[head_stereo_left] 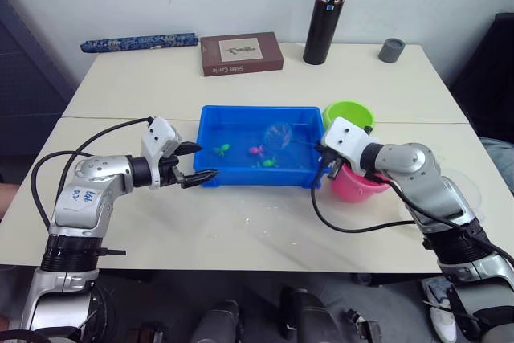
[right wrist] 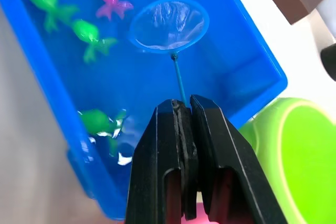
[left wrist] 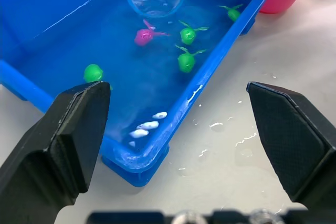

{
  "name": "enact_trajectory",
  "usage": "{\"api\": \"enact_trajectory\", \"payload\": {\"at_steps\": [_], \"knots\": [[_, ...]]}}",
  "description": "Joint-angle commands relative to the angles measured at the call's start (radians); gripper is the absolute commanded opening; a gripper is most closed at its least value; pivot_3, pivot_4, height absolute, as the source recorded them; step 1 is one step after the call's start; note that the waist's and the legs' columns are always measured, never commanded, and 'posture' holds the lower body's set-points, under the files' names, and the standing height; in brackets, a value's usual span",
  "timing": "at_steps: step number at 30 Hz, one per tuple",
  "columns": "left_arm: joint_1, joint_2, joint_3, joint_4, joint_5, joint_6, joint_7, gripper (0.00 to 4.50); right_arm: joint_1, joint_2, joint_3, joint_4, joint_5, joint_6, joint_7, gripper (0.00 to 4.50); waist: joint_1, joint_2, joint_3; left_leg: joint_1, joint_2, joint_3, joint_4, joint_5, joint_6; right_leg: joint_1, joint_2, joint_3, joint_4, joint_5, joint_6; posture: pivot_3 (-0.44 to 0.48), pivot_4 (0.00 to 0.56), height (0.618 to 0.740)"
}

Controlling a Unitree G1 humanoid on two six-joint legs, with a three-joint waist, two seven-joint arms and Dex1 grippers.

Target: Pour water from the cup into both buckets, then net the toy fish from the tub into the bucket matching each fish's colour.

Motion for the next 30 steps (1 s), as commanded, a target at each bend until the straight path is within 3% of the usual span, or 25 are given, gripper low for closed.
{"api": "enact_trajectory", "payload": {"at_steps": [1, 7, 17, 26, 30], "knots": [[-0.026, 0.004, 0.003, -0.025, -0.016, -0.011, 0.004, 4.48, -0.031, -0.010, 0.015, 0.046, -0.057, -0.099, -0.002, 0.00, 0.000, 0.000, 0.000, 0.000, 0.000, 0.000, 0.000, 0.000, 0.000, 0.000, 0.000, 0.000, 0.000, 0.000, 0.000, 0.000, 0.150, 0.740], [-0.030, 0.001, 0.000, -0.026, -0.018, -0.012, 0.005, 4.48, -0.020, 0.059, 0.010, 0.037, -0.001, -0.053, 0.052, 0.00, -0.012, 0.000, 0.000, 0.000, 0.000, 0.000, 0.000, 0.000, 0.000, 0.000, 0.000, 0.000, 0.000, 0.000, 0.000, 0.000, 0.150, 0.740], [-0.037, -0.002, 0.006, -0.021, -0.026, -0.017, 0.003, 4.48, -0.019, 0.237, -0.227, -0.084, 0.310, 0.444, 0.025, 0.00, -0.018, 0.000, 0.000, 0.000, 0.000, -0.001, 0.000, 0.000, 0.000, 0.000, 0.000, 0.000, 0.000, 0.000, 0.000, 0.000, 0.150, 0.740], [-0.133, -0.059, -0.027, 0.011, -0.109, -0.002, -0.083, 4.48, 0.105, 0.186, -0.460, -0.382, 0.503, 0.633, 0.019, 0.00, -0.010, 0.000, 0.000, -0.001, 0.000, -0.001, 0.000, 0.000, 0.000, 0.000, -0.001, -0.001, 0.000, 0.000, 0.000, 0.000, 0.150, 0.740], [-0.205, -0.100, -0.081, 0.036, -0.139, 0.000, -0.155, 4.48, 0.217, 0.160, -0.666, -0.550, 0.616, 0.716, -0.005, 0.00, 0.000, 0.000, 0.000, -0.001, 0.000, -0.001, 0.000, 0.000, 0.000, 0.000, -0.001, -0.001, 0.000, 0.000, 0.000, 0.000, 0.150, 0.740]]}}
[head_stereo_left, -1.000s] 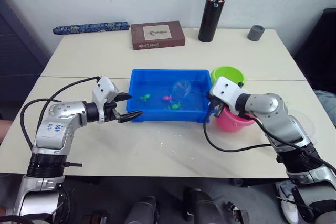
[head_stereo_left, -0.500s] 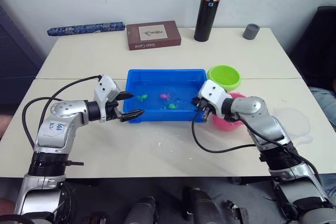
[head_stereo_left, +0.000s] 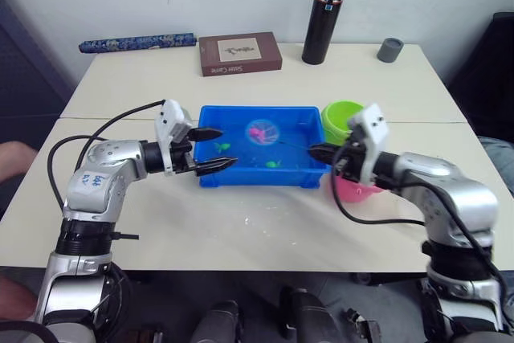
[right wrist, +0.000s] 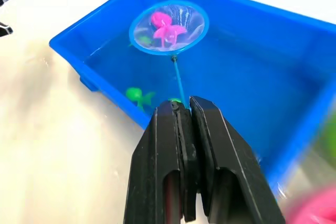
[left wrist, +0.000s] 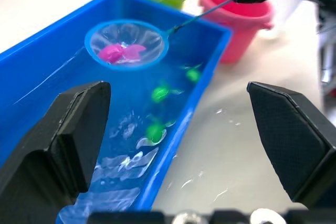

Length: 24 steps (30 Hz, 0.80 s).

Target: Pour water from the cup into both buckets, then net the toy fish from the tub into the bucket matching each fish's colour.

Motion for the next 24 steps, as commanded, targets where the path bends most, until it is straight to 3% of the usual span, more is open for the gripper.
{"api": "enact_trajectory", "payload": {"at_steps": [1, 9, 12, 17, 22, 24], "knots": [[-0.084, -0.040, -0.042, 0.019, -0.049, -0.005, -0.081, 4.48, 0.095, -0.046, -0.208, -0.200, 0.120, 0.058, -0.018, 0.00, 0.009, 0.000, 0.000, 0.000, 0.000, 0.000, 0.000, 0.000, 0.000, 0.000, 0.000, 0.000, 0.000, 0.000, 0.000, 0.000, 0.150, 0.740], [-0.223, -0.141, -0.142, 0.193, -0.012, -0.097, -0.200, 4.48, 0.394, -0.130, -0.578, -0.438, 0.212, 0.087, -0.069, 0.00, 0.015, 0.000, 0.000, 0.001, 0.000, 0.001, 0.000, 0.000, 0.000, 0.001, 0.000, 0.001, 0.001, 0.000, 0.000, 0.000, 0.150, 0.740], [-0.265, -0.182, -0.173, 0.275, 0.013, -0.151, -0.230, 4.48, 0.532, -0.159, -0.638, -0.483, 0.157, 0.005, -0.076, 0.00, 0.014, 0.001, 0.000, 0.001, 0.000, 0.001, 0.000, 0.000, 0.000, 0.001, 0.000, 0.001, 0.000, 0.000, 0.000, 0.000, 0.150, 0.740], [-0.314, -0.235, -0.187, 0.376, 0.039, -0.213, -0.256, 4.48, 0.729, -0.176, -0.594, -0.496, 0.000, -0.243, -0.084, 0.00, 0.011, 0.000, 0.000, 0.002, 0.000, 0.003, 0.000, 0.000, 0.000, 0.001, 0.001, 0.003, 0.001, 0.000, 0.000, 0.000, 0.150, 0.740], [-0.334, -0.257, -0.184, 0.437, 0.061, -0.256, -0.273, 4.48, 0.934, -0.328, -0.449, -0.374, -0.515, -0.808, -0.169, 0.00, 0.013, 0.001, 0.000, 0.003, -0.001, 0.004, 0.000, 0.000, 0.000, 0.001, 0.001, 0.004, 0.001, 0.000, 0.000, 0.000, 0.150, 0.740], [-0.335, -0.258, -0.180, 0.448, 0.067, -0.266, -0.274, 4.48, 0.973, -0.379, -0.442, -0.309, -0.641, -0.996, -0.192, 0.00, 0.013, 0.000, 0.000, 0.003, -0.001, 0.004, 0.000, 0.000, 0.001, 0.001, 0.001, 0.005, -0.001, 0.000, 0.000, 0.000, 0.150, 0.740]]}}
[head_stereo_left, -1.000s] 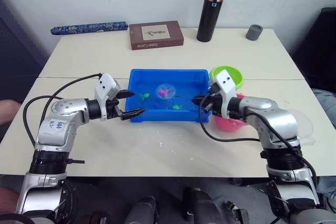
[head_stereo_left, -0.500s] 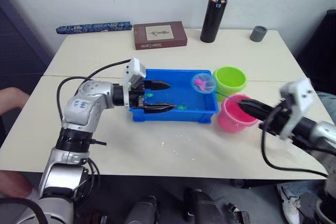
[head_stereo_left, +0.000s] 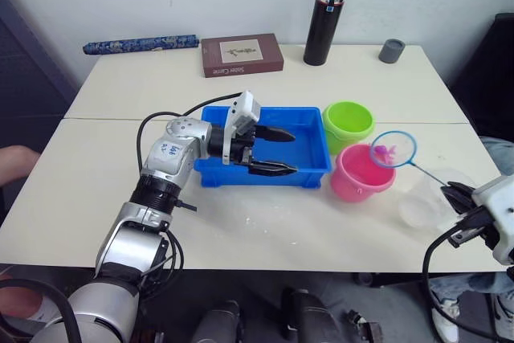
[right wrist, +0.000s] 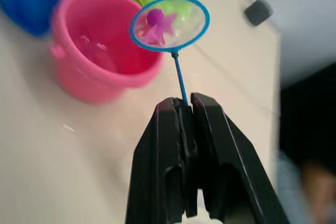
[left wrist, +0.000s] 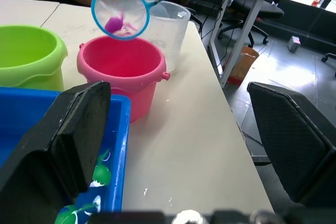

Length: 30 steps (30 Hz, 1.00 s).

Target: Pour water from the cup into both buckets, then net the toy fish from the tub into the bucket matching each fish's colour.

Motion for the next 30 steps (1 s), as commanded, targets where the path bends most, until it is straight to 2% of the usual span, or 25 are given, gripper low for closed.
{"api": "enact_trajectory", "payload": {"at_steps": [1, 2, 4, 6, 11, 16, 19, 22, 26, 30], "knots": [[-0.026, -0.001, 0.015, 0.011, 0.010, -0.029, -0.009, 4.48, 0.038, -0.067, -0.003, 0.086, -0.228, -0.339, -0.051, 0.00, 0.001, 0.000, 0.000, 0.001, 0.000, 0.000, 0.000, 0.000, 0.000, 0.001, 0.000, 0.000, -0.001, 0.000, 0.000, 0.000, 0.150, 0.740], [-0.026, 0.000, 0.015, 0.013, 0.011, -0.032, -0.010, 4.48, 0.041, -0.071, -0.007, 0.109, -0.252, -0.389, -0.059, 0.00, 0.001, 0.000, 0.000, 0.001, 0.000, 0.000, 0.000, 0.000, 0.000, 0.001, 0.000, 0.000, -0.001, 0.000, 0.000, 0.000, 0.150, 0.740], [-0.024, 0.002, 0.019, 0.015, 0.014, -0.035, -0.005, 4.48, 0.085, -0.145, -0.044, 0.191, -0.396, -0.609, -0.084, 0.00, 0.001, 0.000, 0.000, 0.001, 0.001, 0.000, 0.000, 0.000, 0.000, 0.001, 0.000, -0.001, -0.001, 0.000, 0.000, 0.000, 0.150, 0.740], [-0.023, 0.004, 0.022, 0.015, 0.017, -0.037, -0.002, 4.48, 0.092, -0.174, -0.058, 0.234, -0.438, -0.723, -0.088, 0.00, 0.003, -0.001, 0.000, 0.001, 0.000, 0.000, 0.000, 0.000, 0.000, 0.001, 0.000, 0.000, -0.001, 0.000, 0.000, 0.000, 0.150, 0.740], [-0.017, 0.010, 0.033, 0.010, 0.020, -0.035, 0.006, 4.48, 0.039, -0.168, -0.101, 0.312, -0.438, -0.775, -0.087, 0.00, 0.001, -0.001, 0.000, 0.001, 0.000, 0.000, 0.000, 0.000, 0.000, 0.001, 0.000, 0.000, -0.002, 0.000, 0.000, 0.000, 0.150, 0.740], [-0.004, 0.031, 0.035, 0.018, 0.044, -0.049, 0.020, 4.48, -0.061, -0.116, -0.042, 0.273, -0.181, -0.639, -0.012, 0.00, 0.000, -0.001, 0.001, 0.001, 0.001, -0.001, 0.000, 0.000, 0.000, 0.002, 0.001, 0.000, -0.002, 0.000, 0.000, 0.000, 0.150, 0.740], [0.001, 0.053, 0.045, 0.029, 0.051, -0.050, 0.032, 4.48, -0.182, -0.075, 0.025, 0.204, 0.039, -0.404, 0.014, 0.00, -0.004, -0.002, 0.001, 0.001, 0.001, -0.001, 0.000, 0.000, 0.000, 0.002, 0.000, 0.000, -0.002, 0.000, 0.000, 0.000, 0.150, 0.740], [0.021, 0.108, 0.059, 0.045, 0.072, -0.060, 0.046, 4.48, -0.344, -0.082, 0.143, 0.140, 0.253, -0.126, 0.033, 0.00, -0.006, -0.001, 0.000, 0.001, 0.002, -0.001, 0.001, 0.000, 0.000, 0.002, 0.001, 0.000, -0.002, 0.000, -0.001, 0.000, 0.150, 0.740], [0.080, 0.204, 0.061, 0.004, 0.102, -0.065, 0.043, 4.48, -0.538, -0.106, 0.329, 0.158, 0.326, 0.064, 0.062, 0.00, -0.008, -0.001, 0.000, 0.001, 0.004, -0.002, 0.000, 0.001, -0.001, 0.001, 0.001, -0.001, -0.002, 0.000, -0.002, 0.000, 0.150, 0.740], [0.126, 0.260, 0.077, -0.063, 0.105, -0.042, 0.059, 4.48, -0.708, -0.112, 0.505, 0.271, 0.246, 0.078, 0.084, 0.00, 0.003, -0.001, 0.000, -0.001, 0.003, -0.002, 0.001, 0.001, -0.001, 0.000, 0.000, -0.002, -0.001, 0.001, -0.002, 0.000, 0.150, 0.740]]}}
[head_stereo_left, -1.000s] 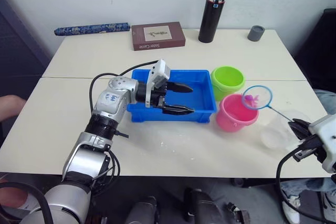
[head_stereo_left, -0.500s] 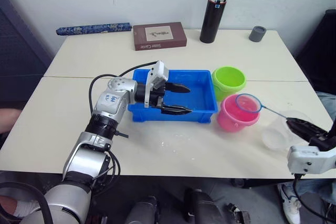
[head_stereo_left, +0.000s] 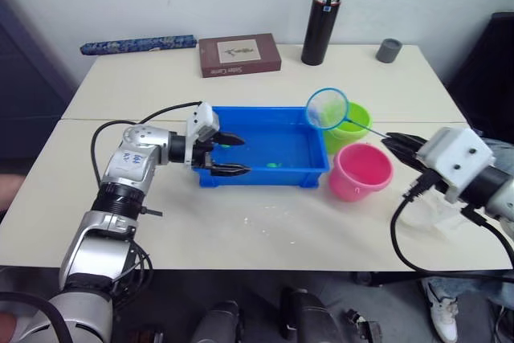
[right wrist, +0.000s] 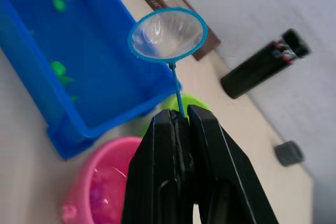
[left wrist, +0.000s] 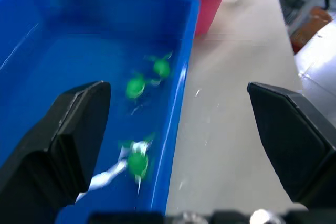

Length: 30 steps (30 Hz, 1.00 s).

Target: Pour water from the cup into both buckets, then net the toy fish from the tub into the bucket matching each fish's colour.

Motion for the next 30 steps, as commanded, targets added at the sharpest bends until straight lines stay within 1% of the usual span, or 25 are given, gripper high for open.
{"api": "enact_trajectory", "payload": {"at_steps": [1, 3, 8, 10, 14, 18, 22, 26, 30], "knots": [[0.011, 0.032, 0.035, -0.094, -0.007, 0.021, 0.021, 4.48, -0.118, -0.018, 0.124, 0.094, -0.078, -0.024, 0.026, 0.00, 0.003, 0.000, 0.000, -0.001, 0.000, 0.000, 0.001, 0.000, 0.000, 0.000, 0.000, 0.000, 0.000, 0.000, 0.000, 0.000, 0.150, 0.740], [0.024, 0.052, 0.033, -0.125, 0.005, 0.034, 0.035, 4.48, -0.205, -0.022, 0.231, 0.203, -0.159, -0.091, 0.061, 0.00, 0.005, 0.000, 0.000, -0.001, -0.001, 0.000, 0.001, 0.000, 0.000, 0.000, -0.001, 0.000, -0.001, 0.000, 0.001, 0.000, 0.150, 0.740], [0.076, 0.102, 0.046, -0.226, -0.008, 0.095, 0.045, 4.48, -0.305, -0.045, 0.346, 0.338, -0.287, -0.193, 0.104, 0.00, -0.001, 0.000, 0.000, -0.002, -0.002, -0.001, 0.000, 0.000, 0.002, 0.000, -0.001, -0.001, 0.000, 0.001, 0.002, 0.000, 0.150, 0.740], [0.095, 0.115, 0.051, -0.268, -0.016, 0.125, 0.055, 4.48, -0.340, -0.062, 0.385, 0.399, -0.340, -0.261, 0.129, 0.00, -0.003, 0.000, 0.000, -0.003, -0.002, 0.000, -0.001, 0.000, 0.002, -0.001, -0.001, -0.001, 0.000, 0.001, 0.002, 0.000, 0.150, 0.740], [0.124, 0.129, 0.060, -0.326, -0.021, 0.163, 0.076, 4.48, -0.390, -0.064, 0.405, 0.465, -0.350, -0.327, 0.180, 0.00, -0.005, 0.000, 0.000, -0.002, -0.002, 0.000, -0.001, 0.000, 0.002, -0.001, -0.001, -0.001, 0.000, 0.001, 0.002, 0.000, 0.150, 0.740], [0.142, 0.143, 0.067, -0.364, -0.025, 0.196, 0.087, 4.48, -0.409, -0.093, 0.418, 0.471, -0.390, -0.410, 0.228, 0.00, -0.006, 0.000, 0.000, -0.002, -0.001, 0.000, -0.001, 0.000, 0.001, -0.001, 0.000, -0.001, 0.000, 0.001, 0.002, 0.000, 0.150, 0.740], [0.148, 0.161, 0.064, -0.403, -0.033, 0.233, 0.076, 4.48, -0.425, -0.096, 0.434, 0.486, -0.430, -0.479, 0.275, 0.00, -0.006, 0.000, 0.000, -0.002, -0.001, 0.000, -0.001, 0.000, 0.001, -0.001, 0.000, -0.001, 0.000, 0.001, 0.002, 0.000, 0.150, 0.740], [0.156, 0.175, 0.060, -0.443, -0.049, 0.265, 0.068, 4.48, -0.440, -0.100, 0.441, 0.481, -0.453, -0.506, 0.327, 0.00, -0.005, 0.000, 0.000, -0.002, -0.001, 0.000, -0.001, 0.000, 0.001, -0.001, 0.000, -0.001, 0.000, 0.001, 0.002, 0.000, 0.150, 0.740], [0.166, 0.177, 0.058, -0.473, -0.061, 0.286, 0.073, 4.48, -0.417, -0.097, 0.436, 0.443, -0.433, -0.482, 0.370, 0.00, -0.005, 0.000, 0.000, -0.002, -0.001, 0.000, -0.001, 0.000, 0.001, -0.001, 0.000, -0.001, 0.000, 0.001, 0.002, 0.000, 0.150, 0.740]]}}
